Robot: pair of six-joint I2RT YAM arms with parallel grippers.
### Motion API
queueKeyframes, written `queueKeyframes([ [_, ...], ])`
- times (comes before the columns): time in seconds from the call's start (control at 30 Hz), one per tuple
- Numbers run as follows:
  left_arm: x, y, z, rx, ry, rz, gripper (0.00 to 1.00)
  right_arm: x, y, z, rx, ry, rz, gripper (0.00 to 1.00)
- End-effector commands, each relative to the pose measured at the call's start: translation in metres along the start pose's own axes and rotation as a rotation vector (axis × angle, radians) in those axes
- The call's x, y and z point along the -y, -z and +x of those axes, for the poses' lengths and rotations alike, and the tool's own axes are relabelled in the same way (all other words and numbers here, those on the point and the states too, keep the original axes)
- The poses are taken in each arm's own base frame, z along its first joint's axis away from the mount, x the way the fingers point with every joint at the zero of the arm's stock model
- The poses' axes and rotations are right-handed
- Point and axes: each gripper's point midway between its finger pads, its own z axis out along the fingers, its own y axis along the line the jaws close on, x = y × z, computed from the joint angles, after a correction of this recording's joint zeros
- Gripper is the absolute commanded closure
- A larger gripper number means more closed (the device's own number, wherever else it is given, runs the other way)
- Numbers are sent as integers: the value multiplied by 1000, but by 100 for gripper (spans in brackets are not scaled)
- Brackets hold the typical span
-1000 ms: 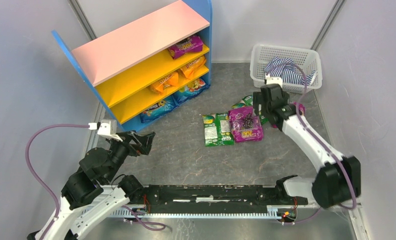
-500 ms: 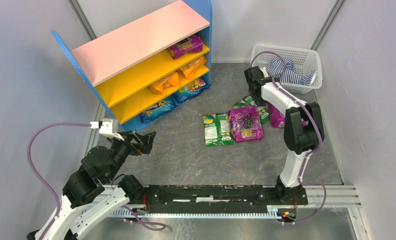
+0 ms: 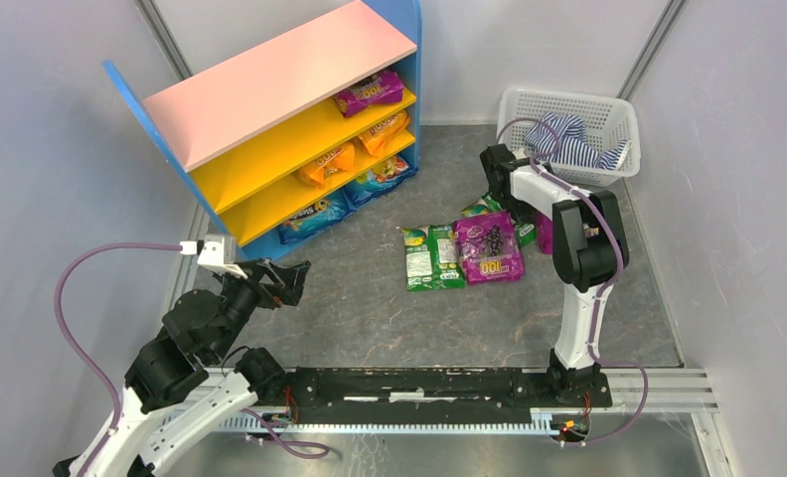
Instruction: Place and organize the candy bags onto the shelf
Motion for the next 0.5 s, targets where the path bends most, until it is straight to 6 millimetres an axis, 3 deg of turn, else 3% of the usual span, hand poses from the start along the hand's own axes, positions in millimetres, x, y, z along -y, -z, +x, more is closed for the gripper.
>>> queueKeyframes([
  [0.0,1,-3,-8,29,-13,-6,0,-1,-8,12,-17,-15,18,4],
  [0.17,0,-3,-8,29,-11,-10,0,-7,-18,30,-35,-11,-6,6],
  [0.37,0,-3,-8,28,-12,-14,0,-14,-27,34,-40,3,-9,15],
  [0.47,-1,-3,-8,29,-12,-18,0,-13,-31,31,-33,8,14,25],
])
